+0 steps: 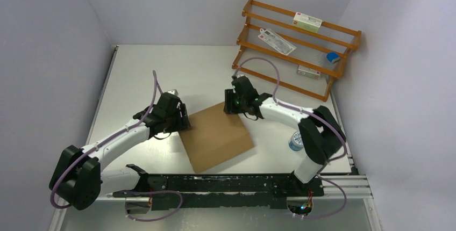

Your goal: Fold the paper box

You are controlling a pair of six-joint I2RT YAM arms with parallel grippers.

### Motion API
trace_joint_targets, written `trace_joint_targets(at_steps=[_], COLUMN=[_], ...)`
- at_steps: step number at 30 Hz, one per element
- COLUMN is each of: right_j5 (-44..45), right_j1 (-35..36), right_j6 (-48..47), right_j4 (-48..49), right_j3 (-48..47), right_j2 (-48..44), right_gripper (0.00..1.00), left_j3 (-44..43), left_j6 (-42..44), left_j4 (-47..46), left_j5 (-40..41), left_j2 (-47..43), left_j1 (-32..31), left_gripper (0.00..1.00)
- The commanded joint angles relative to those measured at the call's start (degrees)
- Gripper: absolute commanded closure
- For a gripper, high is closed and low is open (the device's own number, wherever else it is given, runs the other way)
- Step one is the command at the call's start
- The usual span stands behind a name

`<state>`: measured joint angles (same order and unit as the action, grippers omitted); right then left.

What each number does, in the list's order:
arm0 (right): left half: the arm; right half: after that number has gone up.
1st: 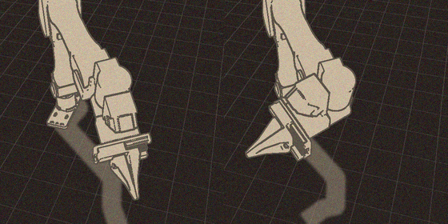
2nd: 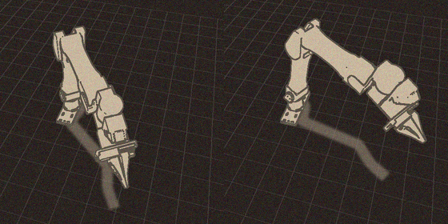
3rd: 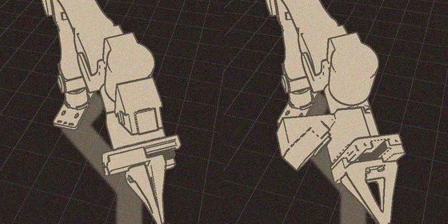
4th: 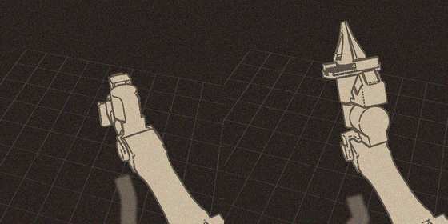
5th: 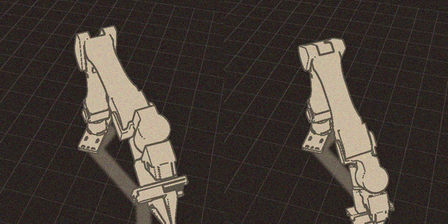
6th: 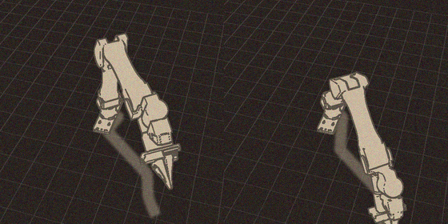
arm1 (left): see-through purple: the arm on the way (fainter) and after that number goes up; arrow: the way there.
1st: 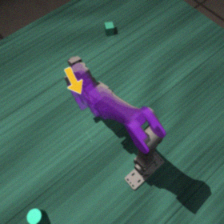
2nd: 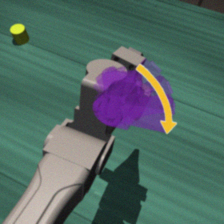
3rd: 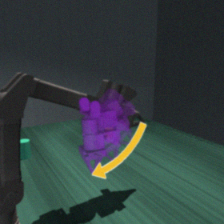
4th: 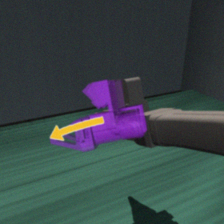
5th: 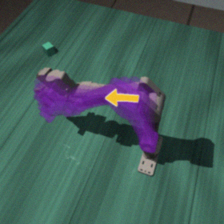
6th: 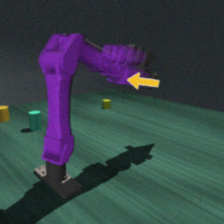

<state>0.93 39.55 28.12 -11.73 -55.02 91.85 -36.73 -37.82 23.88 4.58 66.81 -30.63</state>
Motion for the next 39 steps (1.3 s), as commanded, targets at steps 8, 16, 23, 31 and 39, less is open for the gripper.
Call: trace_joint_targets(at_steps=[8,16,23,31,39], right_j5=[4.24,8.72,3.59,5.14,8.43], right_j1=[-3.16,-3.96,-3.7,3.25,12.23], right_j6=[-5.38,-7.27,-8.96,-4.89,0.13], right_j4=[4.06,-1.58,-8.25,-15.42,-14.41], right_j3=[-11.82,1.29,4.71,7.62,10.16], right_j2=[5.89,-10.19,-15.6,-21.14,-19.65], right_gripper=[0.35,0.33,0.37,0.49,0.52], left_j3=[-10.94,-21.89,-28.37,-43.61,-55.61], left_j6=[6.82,15.35,19.82,22.14,25.5], left_j4=[3.55,7.83,5.99,7.69,14.2], left_j5=[4.77,1.71,-2.34,-7.88,-10.23], left_j2=[-0.03,6.48,14.33,32.56,46.93], left_j1=[0.37,4.48,7.07,8.08,10.36], left_gripper=[0.32,0.32,0.31,0.32,0.39])
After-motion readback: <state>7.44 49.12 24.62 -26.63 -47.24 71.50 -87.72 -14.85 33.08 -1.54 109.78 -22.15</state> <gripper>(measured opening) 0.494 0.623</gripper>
